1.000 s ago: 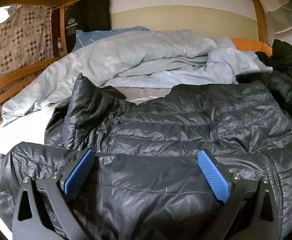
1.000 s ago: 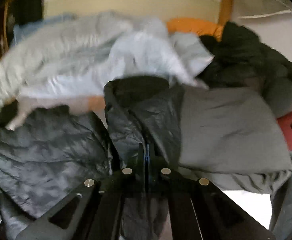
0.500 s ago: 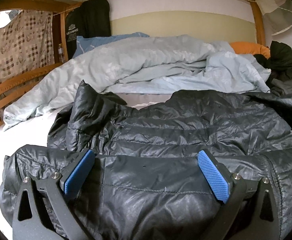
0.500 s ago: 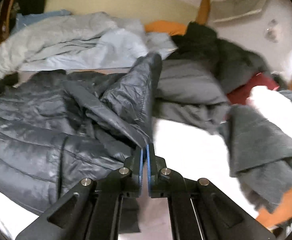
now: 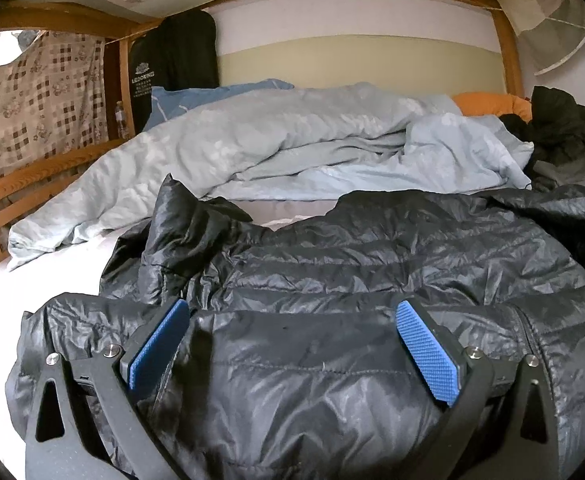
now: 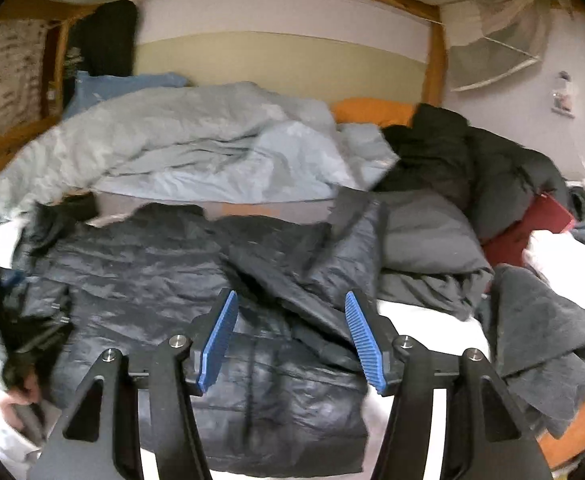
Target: Fold large clothes
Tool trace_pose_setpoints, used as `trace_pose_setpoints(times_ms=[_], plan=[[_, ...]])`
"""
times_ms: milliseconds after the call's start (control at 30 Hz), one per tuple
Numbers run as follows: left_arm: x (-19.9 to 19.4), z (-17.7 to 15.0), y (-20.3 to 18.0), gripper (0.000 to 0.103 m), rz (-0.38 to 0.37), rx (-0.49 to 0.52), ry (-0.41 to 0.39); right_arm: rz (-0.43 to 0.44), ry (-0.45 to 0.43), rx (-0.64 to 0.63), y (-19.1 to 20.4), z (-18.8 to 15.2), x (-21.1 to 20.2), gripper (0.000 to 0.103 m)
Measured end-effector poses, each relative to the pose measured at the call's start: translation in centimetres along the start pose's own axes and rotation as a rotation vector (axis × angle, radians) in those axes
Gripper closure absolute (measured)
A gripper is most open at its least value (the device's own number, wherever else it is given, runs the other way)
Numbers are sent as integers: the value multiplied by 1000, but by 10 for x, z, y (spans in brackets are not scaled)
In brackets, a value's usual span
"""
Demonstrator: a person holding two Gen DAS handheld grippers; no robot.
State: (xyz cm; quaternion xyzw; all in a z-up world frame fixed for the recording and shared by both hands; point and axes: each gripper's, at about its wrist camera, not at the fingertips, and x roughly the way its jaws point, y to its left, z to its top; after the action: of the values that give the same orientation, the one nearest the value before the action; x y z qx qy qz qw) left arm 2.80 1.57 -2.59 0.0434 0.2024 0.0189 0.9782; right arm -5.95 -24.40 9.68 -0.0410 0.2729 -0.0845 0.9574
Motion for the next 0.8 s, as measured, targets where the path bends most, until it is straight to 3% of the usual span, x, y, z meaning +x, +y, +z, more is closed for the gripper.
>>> trace_pose_setpoints(times_ms=[233,433,600,700,800], plan=[[0,0,1,0,-5,-2,8,-8,-75,-17,1,12,-12,36],[-3,1,0,0,-10,-5,-8,-74,-130,44,-9,-26,-11,31],[0,1,-5,0,-7,16,-1,-87,-156,47,-19,-27,7,29],[9,5,-5,0,-138,54,38,-141,-190,107,-25,-28,13,29],[4,15,-5,0,-199,97,43,-140,-267,86,-25,-42,0,27]])
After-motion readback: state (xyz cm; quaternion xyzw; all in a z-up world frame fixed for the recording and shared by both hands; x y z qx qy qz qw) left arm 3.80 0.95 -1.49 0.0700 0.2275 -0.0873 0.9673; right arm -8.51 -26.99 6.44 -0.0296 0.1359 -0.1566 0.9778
